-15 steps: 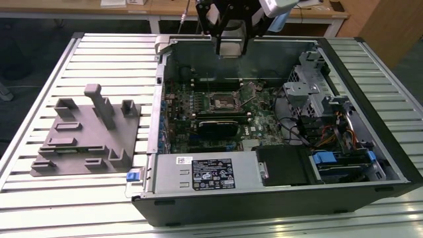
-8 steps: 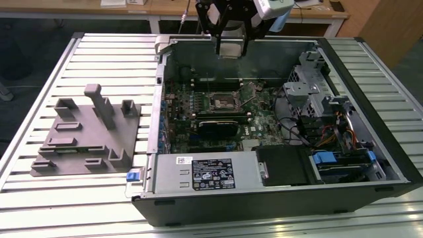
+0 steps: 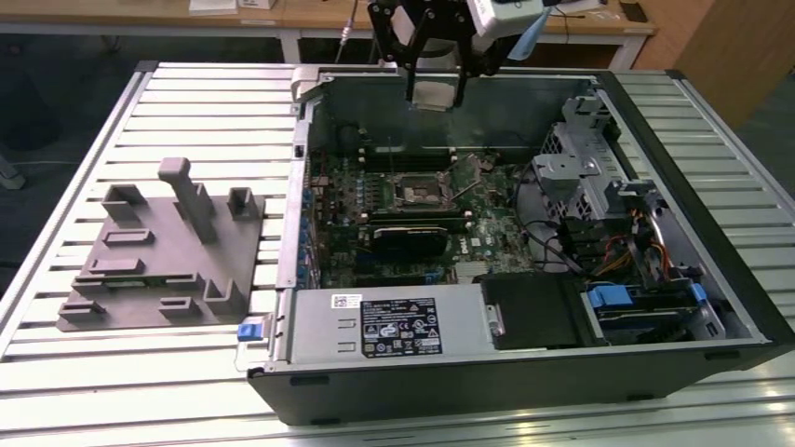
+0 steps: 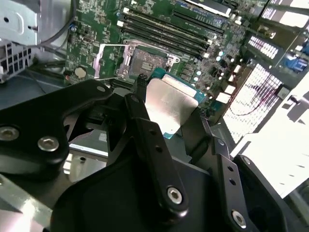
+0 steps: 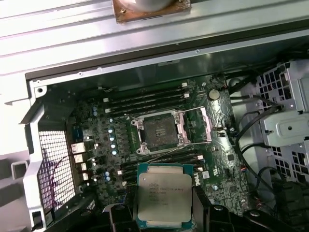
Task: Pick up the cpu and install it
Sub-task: 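Place the cpu into insertion slot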
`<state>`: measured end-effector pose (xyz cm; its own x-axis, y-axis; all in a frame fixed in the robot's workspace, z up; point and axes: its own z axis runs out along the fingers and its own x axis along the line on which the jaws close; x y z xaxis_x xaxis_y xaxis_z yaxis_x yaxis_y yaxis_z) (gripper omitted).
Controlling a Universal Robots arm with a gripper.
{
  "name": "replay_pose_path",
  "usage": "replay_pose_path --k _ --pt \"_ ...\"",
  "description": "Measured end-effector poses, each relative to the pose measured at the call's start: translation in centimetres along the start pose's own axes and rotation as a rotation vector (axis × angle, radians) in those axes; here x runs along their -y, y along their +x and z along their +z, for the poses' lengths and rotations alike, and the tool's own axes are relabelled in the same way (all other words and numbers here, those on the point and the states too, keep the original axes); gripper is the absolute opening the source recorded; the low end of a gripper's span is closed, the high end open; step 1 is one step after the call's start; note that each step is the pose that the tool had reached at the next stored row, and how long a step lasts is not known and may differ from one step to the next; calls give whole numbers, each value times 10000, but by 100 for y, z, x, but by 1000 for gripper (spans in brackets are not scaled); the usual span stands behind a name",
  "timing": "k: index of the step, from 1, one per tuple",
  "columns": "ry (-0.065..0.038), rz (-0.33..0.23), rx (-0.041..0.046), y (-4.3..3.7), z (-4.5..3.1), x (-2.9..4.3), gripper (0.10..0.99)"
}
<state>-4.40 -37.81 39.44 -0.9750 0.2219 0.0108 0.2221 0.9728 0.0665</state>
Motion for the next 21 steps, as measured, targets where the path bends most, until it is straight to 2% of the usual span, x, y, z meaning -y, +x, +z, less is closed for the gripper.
replay_pose_path --k 21 --pt "-20 1898 126 3 26 -11 541"
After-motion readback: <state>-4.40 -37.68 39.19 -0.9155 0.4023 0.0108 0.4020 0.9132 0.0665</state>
